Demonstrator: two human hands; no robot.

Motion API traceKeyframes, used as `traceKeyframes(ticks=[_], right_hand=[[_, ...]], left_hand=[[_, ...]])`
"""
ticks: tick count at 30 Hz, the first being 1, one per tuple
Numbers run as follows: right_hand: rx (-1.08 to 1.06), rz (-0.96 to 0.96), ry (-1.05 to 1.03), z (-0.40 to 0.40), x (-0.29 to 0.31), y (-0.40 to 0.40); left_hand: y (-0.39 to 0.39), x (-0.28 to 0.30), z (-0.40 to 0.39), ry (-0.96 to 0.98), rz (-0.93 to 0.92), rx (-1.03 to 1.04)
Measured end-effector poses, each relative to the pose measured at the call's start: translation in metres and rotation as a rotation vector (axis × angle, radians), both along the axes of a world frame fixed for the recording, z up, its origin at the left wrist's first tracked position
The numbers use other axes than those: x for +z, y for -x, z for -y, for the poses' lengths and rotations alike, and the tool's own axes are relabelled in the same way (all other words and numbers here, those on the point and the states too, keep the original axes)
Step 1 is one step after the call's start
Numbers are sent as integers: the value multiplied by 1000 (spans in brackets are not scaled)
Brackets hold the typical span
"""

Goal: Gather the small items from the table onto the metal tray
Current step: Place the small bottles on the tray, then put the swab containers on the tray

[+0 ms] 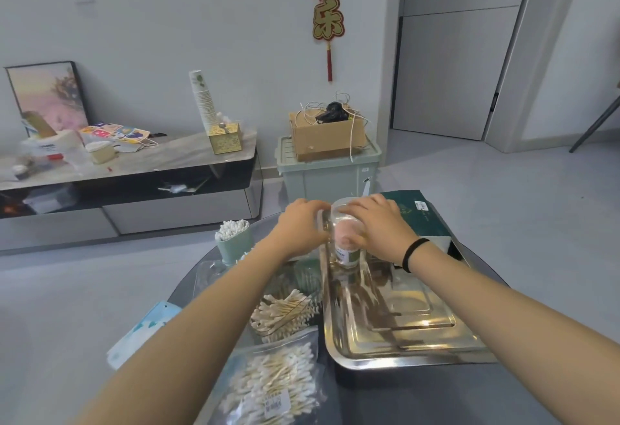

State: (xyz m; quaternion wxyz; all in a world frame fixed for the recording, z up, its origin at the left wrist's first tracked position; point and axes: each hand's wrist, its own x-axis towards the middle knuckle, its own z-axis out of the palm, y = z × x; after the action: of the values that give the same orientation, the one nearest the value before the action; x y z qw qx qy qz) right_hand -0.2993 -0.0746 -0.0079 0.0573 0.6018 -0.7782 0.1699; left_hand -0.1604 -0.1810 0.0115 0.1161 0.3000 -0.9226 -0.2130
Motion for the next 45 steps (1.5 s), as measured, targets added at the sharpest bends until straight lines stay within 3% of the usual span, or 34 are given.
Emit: traceKeyframes(ticks=[8,11,16,23,27,32,38,45], right_hand=[[106,75,-65,43,0,-59],[93,99,-109,58,-5,-75],[128,227,-108,72,-9,-86],[186,380,-114,79,-12,-92],[150,519,-4,78,-11,-96],[172,747,80,68,3,-98],[268,840,71,45,15,-107],[186,876,186,9,20,-107]], left_hand=[[-61,-8,46,201,134,409],[-75,-15,66,136,218,514],[-83,-25,91,-174,48,426],[-93,-34,97,-135,-114,425],[-96,-11,89,-94,-281,414],[-109,23,65,-92,-248,240],[-119,45,30,-224,-326,97],[-120,54,-7,-303,-305,-44]])
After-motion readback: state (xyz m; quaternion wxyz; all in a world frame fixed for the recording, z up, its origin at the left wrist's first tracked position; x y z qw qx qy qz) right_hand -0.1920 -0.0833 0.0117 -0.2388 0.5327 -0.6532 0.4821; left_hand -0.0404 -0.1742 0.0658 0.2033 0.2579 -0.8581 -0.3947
